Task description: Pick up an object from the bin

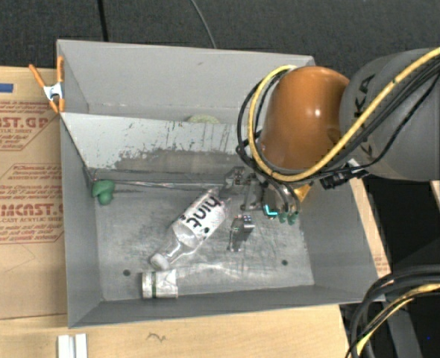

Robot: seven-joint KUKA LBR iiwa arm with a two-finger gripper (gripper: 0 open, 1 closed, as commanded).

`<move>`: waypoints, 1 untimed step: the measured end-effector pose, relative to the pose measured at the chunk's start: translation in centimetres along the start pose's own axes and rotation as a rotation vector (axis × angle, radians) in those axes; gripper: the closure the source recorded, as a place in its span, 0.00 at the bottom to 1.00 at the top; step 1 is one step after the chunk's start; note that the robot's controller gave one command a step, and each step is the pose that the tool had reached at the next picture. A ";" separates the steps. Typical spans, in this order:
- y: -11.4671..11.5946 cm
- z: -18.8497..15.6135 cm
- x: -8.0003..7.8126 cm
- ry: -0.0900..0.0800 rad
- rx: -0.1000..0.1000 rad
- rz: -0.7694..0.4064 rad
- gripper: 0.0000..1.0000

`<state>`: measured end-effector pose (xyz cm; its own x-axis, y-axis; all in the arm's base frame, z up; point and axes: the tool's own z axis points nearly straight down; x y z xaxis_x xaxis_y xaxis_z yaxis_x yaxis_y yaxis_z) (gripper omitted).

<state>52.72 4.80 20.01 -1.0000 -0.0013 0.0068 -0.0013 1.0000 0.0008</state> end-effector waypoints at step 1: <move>0.0 -0.4 -0.2 -0.008 0.000 0.001 0.00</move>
Offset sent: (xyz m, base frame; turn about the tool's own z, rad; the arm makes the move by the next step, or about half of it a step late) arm -0.0079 0.0428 -0.1262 -0.0993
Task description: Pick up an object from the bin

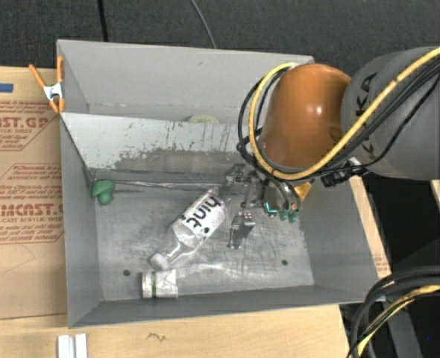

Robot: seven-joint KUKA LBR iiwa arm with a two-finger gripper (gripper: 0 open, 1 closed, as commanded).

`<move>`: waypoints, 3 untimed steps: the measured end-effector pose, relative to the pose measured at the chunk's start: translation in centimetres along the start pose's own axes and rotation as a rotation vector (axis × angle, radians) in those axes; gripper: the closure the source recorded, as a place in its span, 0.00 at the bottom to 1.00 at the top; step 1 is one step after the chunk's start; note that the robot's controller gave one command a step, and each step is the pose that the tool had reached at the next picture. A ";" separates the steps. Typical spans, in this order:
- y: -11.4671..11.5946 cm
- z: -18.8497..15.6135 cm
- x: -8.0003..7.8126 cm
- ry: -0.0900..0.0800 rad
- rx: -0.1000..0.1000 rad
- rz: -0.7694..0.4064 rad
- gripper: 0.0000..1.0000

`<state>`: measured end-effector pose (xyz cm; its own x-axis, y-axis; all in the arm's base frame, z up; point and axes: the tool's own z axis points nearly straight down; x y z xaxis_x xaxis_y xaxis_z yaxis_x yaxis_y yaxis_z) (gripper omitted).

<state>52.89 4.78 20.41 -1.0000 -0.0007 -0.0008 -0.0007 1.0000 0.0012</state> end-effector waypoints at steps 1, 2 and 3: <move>1.6 4.8 0.2 -0.008 0.000 -0.038 0.00; 2.5 10.0 -2.5 -0.051 -0.018 0.024 0.00; 1.8 11.1 -1.2 -0.004 -0.001 0.021 1.00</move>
Offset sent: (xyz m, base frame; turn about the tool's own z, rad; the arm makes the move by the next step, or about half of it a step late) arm 0.0187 0.0165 -0.1341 0.0497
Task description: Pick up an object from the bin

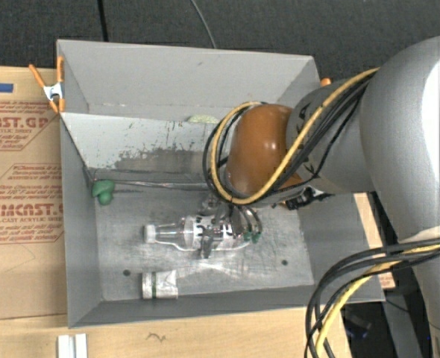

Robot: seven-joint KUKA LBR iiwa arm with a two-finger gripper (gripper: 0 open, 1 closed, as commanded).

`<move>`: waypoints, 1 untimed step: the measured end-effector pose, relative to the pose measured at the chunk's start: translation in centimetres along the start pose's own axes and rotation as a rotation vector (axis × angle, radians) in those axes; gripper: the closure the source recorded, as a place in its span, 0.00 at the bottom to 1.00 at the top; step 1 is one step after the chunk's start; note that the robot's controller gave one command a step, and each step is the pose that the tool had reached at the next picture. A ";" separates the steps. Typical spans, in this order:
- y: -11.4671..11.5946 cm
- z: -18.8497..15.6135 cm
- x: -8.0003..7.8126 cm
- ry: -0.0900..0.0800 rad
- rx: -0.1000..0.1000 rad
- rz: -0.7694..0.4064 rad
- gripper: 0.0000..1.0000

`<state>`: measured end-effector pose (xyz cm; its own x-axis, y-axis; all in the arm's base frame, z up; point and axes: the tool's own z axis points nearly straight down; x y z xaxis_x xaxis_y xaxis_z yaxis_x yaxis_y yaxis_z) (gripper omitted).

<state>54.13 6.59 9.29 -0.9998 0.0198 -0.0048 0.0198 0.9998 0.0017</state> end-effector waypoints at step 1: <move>0.0 0.0 0.0 0.000 0.000 0.000 1.00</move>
Offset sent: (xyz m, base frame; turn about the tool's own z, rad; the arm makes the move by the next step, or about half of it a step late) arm 0.0123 -0.0463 0.1131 0.0328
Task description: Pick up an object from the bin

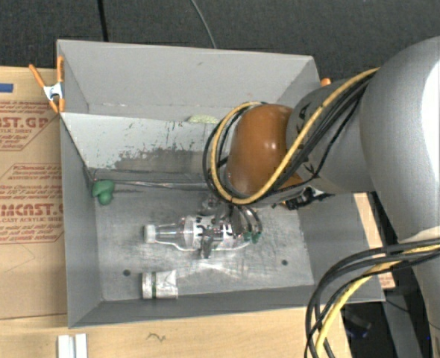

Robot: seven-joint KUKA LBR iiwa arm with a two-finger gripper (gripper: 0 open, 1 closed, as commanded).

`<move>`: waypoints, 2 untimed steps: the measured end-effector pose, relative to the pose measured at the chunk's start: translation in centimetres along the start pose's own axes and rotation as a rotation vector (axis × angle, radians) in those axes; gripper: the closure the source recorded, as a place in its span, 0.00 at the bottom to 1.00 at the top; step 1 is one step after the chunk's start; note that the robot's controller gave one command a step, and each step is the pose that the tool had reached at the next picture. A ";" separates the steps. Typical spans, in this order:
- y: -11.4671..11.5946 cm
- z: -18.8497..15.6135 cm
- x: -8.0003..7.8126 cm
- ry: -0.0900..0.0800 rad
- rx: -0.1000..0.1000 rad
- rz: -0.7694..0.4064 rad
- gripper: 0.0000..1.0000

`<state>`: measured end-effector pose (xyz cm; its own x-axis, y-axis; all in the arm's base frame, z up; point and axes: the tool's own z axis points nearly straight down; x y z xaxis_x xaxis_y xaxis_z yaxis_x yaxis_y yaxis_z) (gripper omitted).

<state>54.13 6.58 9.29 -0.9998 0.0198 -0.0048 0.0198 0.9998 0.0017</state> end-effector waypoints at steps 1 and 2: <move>-2.0 -4.8 -0.4 0.011 0.001 0.013 1.00; -0.3 -6.4 -2.1 -0.010 0.001 0.028 1.00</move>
Offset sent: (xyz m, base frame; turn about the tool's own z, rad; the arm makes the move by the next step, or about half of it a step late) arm 0.0319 0.0319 0.0081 0.0381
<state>56.19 6.19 15.72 -0.9988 0.0475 -0.0149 0.0475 0.9989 0.0013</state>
